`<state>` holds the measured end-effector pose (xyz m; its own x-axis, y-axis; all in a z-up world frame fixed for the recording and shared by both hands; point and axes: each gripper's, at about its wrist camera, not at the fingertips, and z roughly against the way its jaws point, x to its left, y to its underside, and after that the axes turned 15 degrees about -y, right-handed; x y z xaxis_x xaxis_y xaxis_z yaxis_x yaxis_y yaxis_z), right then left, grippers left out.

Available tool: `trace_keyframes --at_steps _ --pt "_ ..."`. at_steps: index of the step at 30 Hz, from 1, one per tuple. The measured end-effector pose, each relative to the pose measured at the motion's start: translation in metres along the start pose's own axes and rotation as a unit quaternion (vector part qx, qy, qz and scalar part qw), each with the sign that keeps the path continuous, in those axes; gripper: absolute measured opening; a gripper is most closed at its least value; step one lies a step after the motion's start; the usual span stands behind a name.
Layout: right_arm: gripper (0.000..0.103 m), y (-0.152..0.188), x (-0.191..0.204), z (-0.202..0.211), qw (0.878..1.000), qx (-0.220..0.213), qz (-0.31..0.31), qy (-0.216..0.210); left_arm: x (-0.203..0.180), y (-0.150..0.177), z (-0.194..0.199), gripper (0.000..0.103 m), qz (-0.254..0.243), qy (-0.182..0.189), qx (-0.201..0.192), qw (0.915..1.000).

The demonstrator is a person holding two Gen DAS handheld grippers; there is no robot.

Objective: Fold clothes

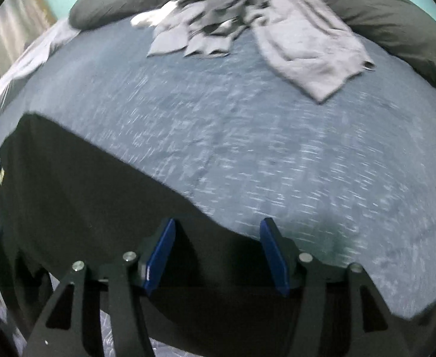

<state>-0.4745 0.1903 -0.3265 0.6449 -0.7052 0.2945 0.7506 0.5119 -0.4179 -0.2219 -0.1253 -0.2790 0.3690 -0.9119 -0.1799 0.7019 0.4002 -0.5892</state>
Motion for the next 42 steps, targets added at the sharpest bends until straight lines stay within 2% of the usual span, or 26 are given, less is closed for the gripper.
trace_keyframes --at_steps 1,3,4,5,7,10,15,19,25,30,33,34,36,39,42 --pt "0.060 -0.001 0.003 -0.004 1.000 0.007 0.014 0.004 0.000 0.000 0.000 0.095 0.000 0.000 0.000 1.0000" --pt "0.048 0.001 0.008 -0.008 0.999 0.016 0.040 0.007 0.001 0.000 0.000 0.095 0.001 0.000 0.000 1.0000" --pt "0.034 0.001 0.009 -0.008 0.999 0.014 0.046 0.001 0.001 0.000 0.000 0.095 0.001 0.000 0.001 1.0000" --pt "0.028 0.001 0.010 -0.008 0.999 0.013 0.049 0.002 0.001 0.000 0.000 0.095 0.001 0.000 0.001 1.0000" --pt "0.010 0.002 0.013 -0.008 0.998 0.016 0.064 0.006 0.001 0.000 0.000 0.095 0.000 0.000 0.001 1.0000" --pt "0.006 0.005 0.018 -0.004 0.996 0.014 0.085 0.017 0.001 0.000 0.000 0.095 0.001 0.000 0.001 1.0000" --pt "0.004 -0.001 0.017 0.019 0.995 -0.043 0.085 0.031 0.000 0.000 0.000 0.095 0.001 0.000 0.001 1.0000" --pt "0.003 -0.018 0.009 0.031 0.993 -0.085 0.055 0.056 0.001 0.001 -0.001 0.095 0.001 -0.001 0.001 1.0000" --pt "0.003 -0.038 -0.001 0.010 0.993 -0.065 0.033 0.092 0.000 0.001 -0.002 0.095 -0.001 -0.002 0.002 1.0000" --pt "0.004 -0.049 -0.010 -0.002 0.994 -0.057 0.003 0.090 -0.001 0.002 -0.003 0.095 0.000 -0.002 0.003 1.0000" --pt "0.008 -0.047 -0.017 0.010 0.994 -0.070 -0.012 0.080 -0.001 0.002 -0.004 0.095 0.000 -0.001 0.004 1.0000" --pt "0.015 -0.045 -0.020 0.017 0.994 -0.078 -0.015 0.078 -0.001 0.002 -0.003 0.095 0.000 -0.001 0.004 1.0000" --pt "0.016 -0.042 -0.025 0.032 0.992 -0.095 -0.022 0.074 -0.002 0.002 -0.003 0.095 -0.002 0.000 0.004 1.0000" --pt "0.021 -0.032 -0.051 0.071 0.988 -0.128 -0.059 0.063 -0.004 0.002 -0.003 0.095 -0.003 0.002 0.004 1.0000" --pt "0.031 -0.012 -0.071 0.103 0.987 -0.130 -0.069 0.064 -0.005 0.001 -0.003 0.095 -0.004 0.003 0.004 1.0000"
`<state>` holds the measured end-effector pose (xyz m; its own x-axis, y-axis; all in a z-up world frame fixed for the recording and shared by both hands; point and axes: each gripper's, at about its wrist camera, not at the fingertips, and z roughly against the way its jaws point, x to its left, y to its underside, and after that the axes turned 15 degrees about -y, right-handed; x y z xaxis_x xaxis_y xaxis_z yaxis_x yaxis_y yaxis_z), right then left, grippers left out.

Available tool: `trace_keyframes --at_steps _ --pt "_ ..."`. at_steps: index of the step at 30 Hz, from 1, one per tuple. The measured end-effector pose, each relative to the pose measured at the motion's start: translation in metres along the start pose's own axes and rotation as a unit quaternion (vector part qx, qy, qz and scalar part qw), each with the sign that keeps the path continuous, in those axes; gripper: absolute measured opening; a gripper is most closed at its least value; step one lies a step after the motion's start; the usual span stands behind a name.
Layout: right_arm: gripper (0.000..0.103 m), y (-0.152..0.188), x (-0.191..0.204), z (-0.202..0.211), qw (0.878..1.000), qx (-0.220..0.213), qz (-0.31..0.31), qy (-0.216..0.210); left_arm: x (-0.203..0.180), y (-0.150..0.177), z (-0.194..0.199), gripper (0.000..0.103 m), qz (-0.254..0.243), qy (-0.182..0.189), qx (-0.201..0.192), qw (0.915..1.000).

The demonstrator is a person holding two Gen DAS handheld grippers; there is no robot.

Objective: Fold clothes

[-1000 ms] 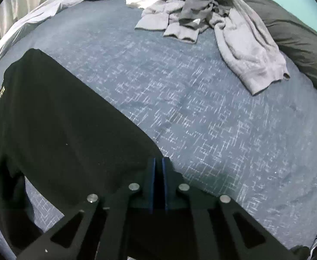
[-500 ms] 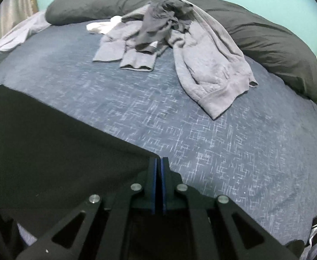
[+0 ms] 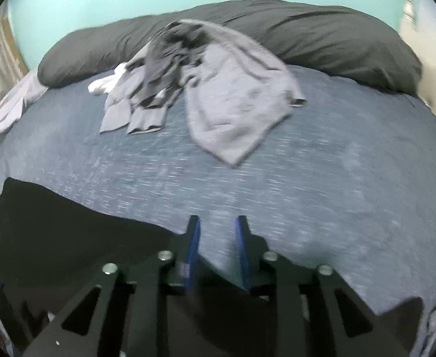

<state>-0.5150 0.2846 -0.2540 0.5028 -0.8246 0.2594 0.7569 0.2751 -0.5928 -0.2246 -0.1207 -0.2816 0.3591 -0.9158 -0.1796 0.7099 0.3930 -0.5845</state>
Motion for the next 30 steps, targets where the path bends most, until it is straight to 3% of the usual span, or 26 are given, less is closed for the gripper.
trace_keyframes --at_steps 3,5,7,13,19,21,24,26,30 --pt "0.036 0.021 -0.027 0.019 0.999 0.028 -0.010 0.015 -0.001 0.001 -0.001 0.095 -0.002 0.000 0.001 1.0000" --pt "0.048 0.037 -0.041 0.024 0.998 0.049 -0.015 0.025 -0.002 0.001 0.000 0.095 -0.003 -0.001 0.001 1.0000" --pt "0.053 0.056 -0.056 0.029 0.997 0.070 -0.022 0.034 -0.003 0.001 -0.001 0.095 -0.004 -0.003 0.000 1.0000" --pt "0.056 0.095 -0.102 0.050 0.995 0.053 -0.071 0.035 -0.005 0.003 -0.004 0.095 -0.010 -0.007 0.004 0.9999" --pt "0.056 0.103 -0.101 0.038 0.996 0.065 -0.047 0.026 -0.006 0.005 -0.006 0.095 -0.012 -0.011 0.005 0.9999" --pt "0.055 0.106 -0.099 0.026 0.995 0.087 -0.037 0.036 -0.007 0.006 -0.006 0.095 -0.013 -0.012 0.006 0.9998" --pt "0.034 0.108 -0.094 0.013 0.993 0.105 -0.027 0.053 -0.007 0.005 -0.006 0.095 -0.013 -0.011 0.005 0.9998" --pt "0.011 0.108 -0.092 0.013 0.993 0.094 -0.027 0.065 -0.006 0.005 -0.006 0.095 -0.013 -0.011 0.005 0.9998" --pt "0.007 0.095 -0.087 0.038 0.995 0.034 -0.023 0.093 -0.006 0.006 -0.006 0.095 -0.011 -0.011 0.005 0.9999"
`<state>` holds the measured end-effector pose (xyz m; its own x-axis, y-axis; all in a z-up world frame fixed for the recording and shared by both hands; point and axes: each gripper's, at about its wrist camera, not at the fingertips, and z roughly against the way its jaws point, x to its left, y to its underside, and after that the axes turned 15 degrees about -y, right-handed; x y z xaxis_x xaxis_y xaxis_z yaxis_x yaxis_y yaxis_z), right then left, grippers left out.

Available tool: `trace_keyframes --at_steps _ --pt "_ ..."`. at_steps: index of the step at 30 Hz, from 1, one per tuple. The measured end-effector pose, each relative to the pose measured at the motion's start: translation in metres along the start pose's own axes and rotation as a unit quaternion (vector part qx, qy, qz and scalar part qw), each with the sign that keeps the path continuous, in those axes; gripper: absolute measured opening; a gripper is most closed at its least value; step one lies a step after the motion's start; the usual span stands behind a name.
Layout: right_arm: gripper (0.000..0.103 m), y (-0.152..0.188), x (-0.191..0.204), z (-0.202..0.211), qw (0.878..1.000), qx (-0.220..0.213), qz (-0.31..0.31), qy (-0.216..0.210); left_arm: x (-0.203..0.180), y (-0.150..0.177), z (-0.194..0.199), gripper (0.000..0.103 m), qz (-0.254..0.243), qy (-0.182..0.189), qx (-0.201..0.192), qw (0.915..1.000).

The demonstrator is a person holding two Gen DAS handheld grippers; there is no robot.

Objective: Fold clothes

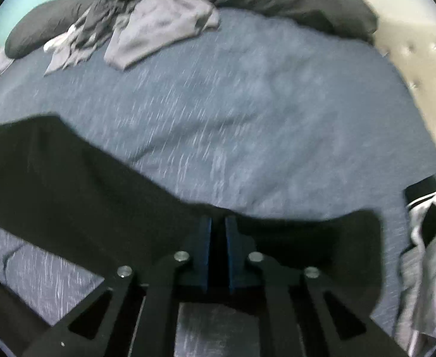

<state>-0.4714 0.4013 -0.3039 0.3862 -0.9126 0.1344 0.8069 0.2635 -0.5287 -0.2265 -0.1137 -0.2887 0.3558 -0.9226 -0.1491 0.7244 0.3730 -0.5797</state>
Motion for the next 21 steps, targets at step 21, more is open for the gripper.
trace_keyframes --at_steps 21 --pt "0.031 0.018 -0.111 0.056 0.965 -0.079 -0.240 0.074 -0.001 -0.002 0.002 0.095 -0.002 0.001 -0.002 1.0000"
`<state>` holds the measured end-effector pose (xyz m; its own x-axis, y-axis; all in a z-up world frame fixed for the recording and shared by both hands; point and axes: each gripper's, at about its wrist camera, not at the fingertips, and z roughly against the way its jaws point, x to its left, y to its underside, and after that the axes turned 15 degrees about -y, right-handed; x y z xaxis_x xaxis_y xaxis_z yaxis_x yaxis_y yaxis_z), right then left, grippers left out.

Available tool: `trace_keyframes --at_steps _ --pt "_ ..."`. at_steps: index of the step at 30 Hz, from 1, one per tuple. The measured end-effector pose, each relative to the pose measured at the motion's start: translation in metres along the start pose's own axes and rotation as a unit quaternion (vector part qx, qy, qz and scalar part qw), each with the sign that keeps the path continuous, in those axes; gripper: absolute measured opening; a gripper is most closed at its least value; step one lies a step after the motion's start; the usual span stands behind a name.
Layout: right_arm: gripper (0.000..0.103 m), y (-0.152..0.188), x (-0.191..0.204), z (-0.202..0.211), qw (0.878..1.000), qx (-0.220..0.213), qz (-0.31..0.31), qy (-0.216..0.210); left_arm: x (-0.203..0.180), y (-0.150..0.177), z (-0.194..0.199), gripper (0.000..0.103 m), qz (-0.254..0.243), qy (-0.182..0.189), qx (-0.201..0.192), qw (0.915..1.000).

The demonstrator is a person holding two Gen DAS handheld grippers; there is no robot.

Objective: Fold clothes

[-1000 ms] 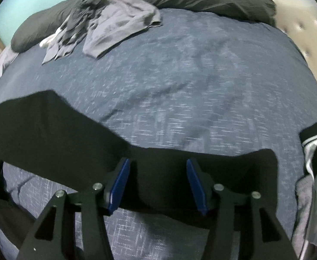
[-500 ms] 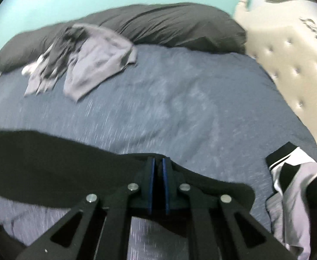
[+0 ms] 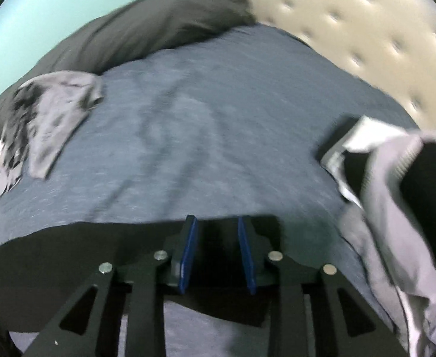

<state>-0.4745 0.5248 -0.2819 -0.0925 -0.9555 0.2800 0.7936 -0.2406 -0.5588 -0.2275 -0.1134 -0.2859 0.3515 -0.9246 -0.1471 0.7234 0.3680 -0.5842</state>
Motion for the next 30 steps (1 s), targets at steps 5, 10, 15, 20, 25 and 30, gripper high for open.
trace_keyframes --at_steps 5,10,15,20,25,30 --pt "0.051 0.011 -0.036 0.002 0.999 0.014 -0.045 0.001 -0.003 0.001 -0.002 0.095 -0.005 -0.003 0.002 1.0000" --pt "0.053 0.025 -0.033 -0.015 0.997 0.043 -0.042 -0.043 -0.005 0.001 -0.004 0.095 -0.007 -0.005 0.003 1.0000" --pt "0.010 0.029 -0.011 -0.017 0.998 0.042 0.016 -0.048 -0.004 0.001 -0.004 0.095 -0.008 -0.005 0.003 1.0000" --pt "0.006 0.000 -0.004 0.022 0.997 -0.028 0.065 -0.039 -0.005 0.000 -0.004 0.095 -0.007 -0.004 0.001 1.0000" --pt "0.006 -0.020 0.000 0.042 0.994 -0.045 0.091 -0.038 -0.008 0.001 -0.004 0.095 -0.012 -0.002 0.001 0.9999" --pt "0.007 -0.001 -0.008 0.012 0.996 0.023 0.080 -0.029 -0.008 0.001 -0.003 0.095 -0.012 -0.001 0.001 0.9999"
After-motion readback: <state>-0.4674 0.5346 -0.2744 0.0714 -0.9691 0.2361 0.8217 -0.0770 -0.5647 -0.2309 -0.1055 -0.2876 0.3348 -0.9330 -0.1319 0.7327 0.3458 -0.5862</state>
